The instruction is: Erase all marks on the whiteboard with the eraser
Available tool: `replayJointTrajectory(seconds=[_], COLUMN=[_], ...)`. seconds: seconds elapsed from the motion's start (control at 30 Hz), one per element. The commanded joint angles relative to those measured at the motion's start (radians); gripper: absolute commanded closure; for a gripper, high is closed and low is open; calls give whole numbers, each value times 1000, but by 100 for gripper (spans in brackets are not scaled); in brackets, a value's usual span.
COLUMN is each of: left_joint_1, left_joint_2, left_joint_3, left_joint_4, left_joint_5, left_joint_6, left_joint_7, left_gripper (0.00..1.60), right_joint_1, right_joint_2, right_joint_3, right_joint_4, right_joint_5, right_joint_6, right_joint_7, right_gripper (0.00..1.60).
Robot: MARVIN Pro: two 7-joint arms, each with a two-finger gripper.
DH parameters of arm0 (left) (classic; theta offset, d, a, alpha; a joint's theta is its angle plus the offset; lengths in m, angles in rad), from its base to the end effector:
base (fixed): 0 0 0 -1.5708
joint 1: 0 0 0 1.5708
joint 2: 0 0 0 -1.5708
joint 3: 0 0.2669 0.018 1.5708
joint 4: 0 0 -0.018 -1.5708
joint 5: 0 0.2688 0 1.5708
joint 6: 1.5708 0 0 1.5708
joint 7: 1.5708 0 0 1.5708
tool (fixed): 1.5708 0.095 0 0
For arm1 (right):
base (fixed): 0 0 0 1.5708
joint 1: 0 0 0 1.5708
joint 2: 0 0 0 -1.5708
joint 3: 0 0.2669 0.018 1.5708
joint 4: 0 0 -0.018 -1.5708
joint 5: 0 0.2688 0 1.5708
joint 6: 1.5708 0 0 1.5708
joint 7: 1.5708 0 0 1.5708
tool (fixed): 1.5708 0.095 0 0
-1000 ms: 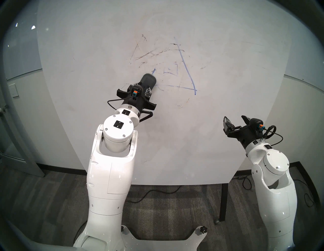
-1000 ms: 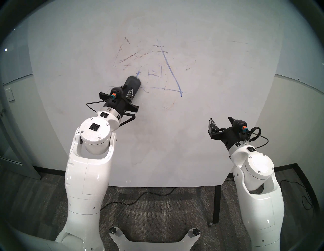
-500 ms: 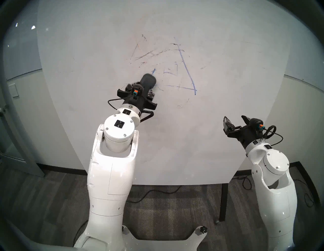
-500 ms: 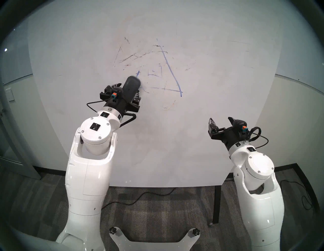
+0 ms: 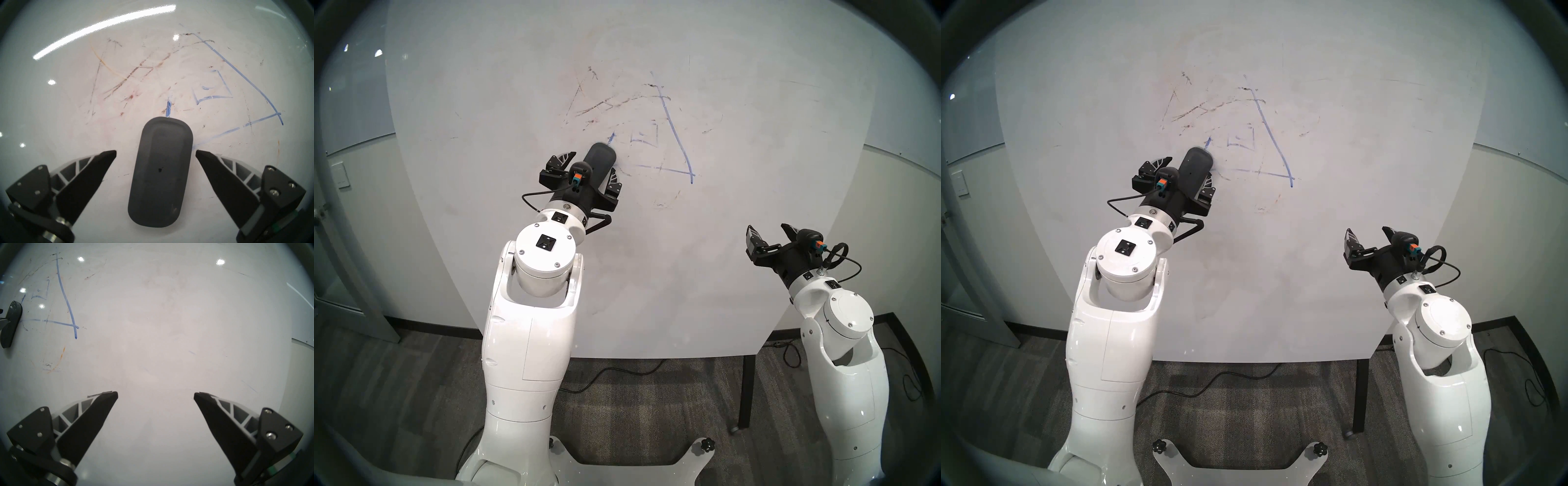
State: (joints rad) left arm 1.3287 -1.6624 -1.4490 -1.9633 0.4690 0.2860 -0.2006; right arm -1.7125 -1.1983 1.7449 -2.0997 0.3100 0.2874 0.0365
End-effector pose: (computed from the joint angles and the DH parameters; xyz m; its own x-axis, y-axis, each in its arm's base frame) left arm 0.3950 -0.0656 -0.0784 -0.3392 -0.3384 0.8778 -0.0469 -0.9258 -0.3750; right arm 0.3299 -0.0904 -0.1438 -0.1254 0.1055 0.9865 0.0379 -0.9931 0.1110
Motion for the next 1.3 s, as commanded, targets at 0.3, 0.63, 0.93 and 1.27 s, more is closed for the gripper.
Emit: replayJointTrajectory(seconds=[0.3,0.63,0.93,1.27], left_joint_1=[-51,-58,-62,-63], left_joint_2=[9,19,18,16], left_joint_3=[-8,-8,-10,-15], left_joint_4=[19,36,49,60], left_joint_5=[-7,7,24,30], left_joint_6=[10,12,7,7], left_joint_7=[-25,-35,-29,-22], left_gripper=[0,0,0,0], right_joint_1=[7,7,7,7], right_joint_2=[1,1,1,1], right_joint_3=[0,0,0,0], right_joint_4=[-22,-22,-22,-22], right_joint_5=[0,0,0,0], right_joint_6=[-4,-4,-4,-4], right_joint_7=[2,2,2,2], right_gripper=[0,0,0,0])
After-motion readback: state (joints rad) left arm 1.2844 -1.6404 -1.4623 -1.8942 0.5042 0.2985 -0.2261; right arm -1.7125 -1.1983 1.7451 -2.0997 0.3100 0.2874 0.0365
